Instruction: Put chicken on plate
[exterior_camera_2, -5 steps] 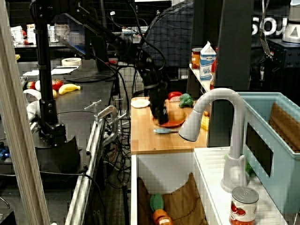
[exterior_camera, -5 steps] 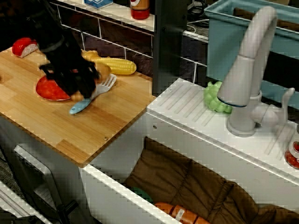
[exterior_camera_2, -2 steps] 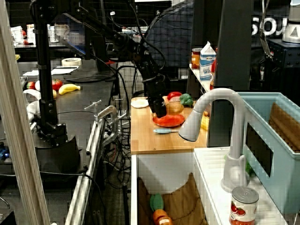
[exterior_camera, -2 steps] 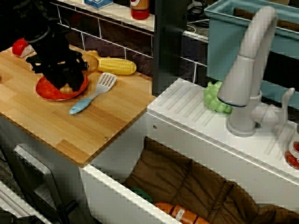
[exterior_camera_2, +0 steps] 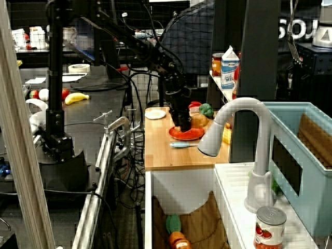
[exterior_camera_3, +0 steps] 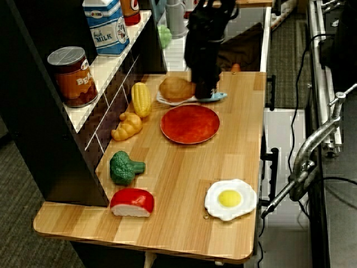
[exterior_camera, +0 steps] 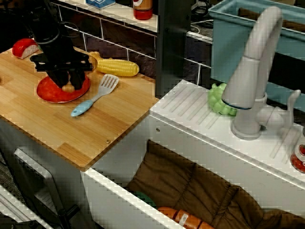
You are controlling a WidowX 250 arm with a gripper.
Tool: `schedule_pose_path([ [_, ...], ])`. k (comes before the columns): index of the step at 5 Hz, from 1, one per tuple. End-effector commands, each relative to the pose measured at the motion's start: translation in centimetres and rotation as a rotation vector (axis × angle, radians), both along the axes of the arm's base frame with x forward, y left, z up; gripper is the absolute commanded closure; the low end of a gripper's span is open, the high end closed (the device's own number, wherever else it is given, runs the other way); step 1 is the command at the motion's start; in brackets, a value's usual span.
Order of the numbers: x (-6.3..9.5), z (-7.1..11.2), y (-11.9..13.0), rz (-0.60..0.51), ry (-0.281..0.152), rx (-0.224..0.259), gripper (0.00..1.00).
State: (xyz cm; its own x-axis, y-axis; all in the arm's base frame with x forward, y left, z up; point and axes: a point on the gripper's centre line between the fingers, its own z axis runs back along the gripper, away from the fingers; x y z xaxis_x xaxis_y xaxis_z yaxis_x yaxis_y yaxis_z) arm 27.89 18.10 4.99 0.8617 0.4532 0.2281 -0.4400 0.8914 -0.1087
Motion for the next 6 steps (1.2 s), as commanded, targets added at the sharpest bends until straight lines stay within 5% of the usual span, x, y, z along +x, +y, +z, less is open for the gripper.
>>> schedule_pose_path([
  [1, 1.42, 1.69, 2.02, 0.066, -0.024, 0.043, 1.0],
  [2, 1.29, 1.85, 1.84, 0.093, -0.028, 0.108, 1.0],
  [3, 1.29, 1.85, 1.84, 0.093, -0.028, 0.108, 0.0],
  [6, 1.29, 1.85, 1.84, 0.093, -0.028, 0.108, 0.0],
])
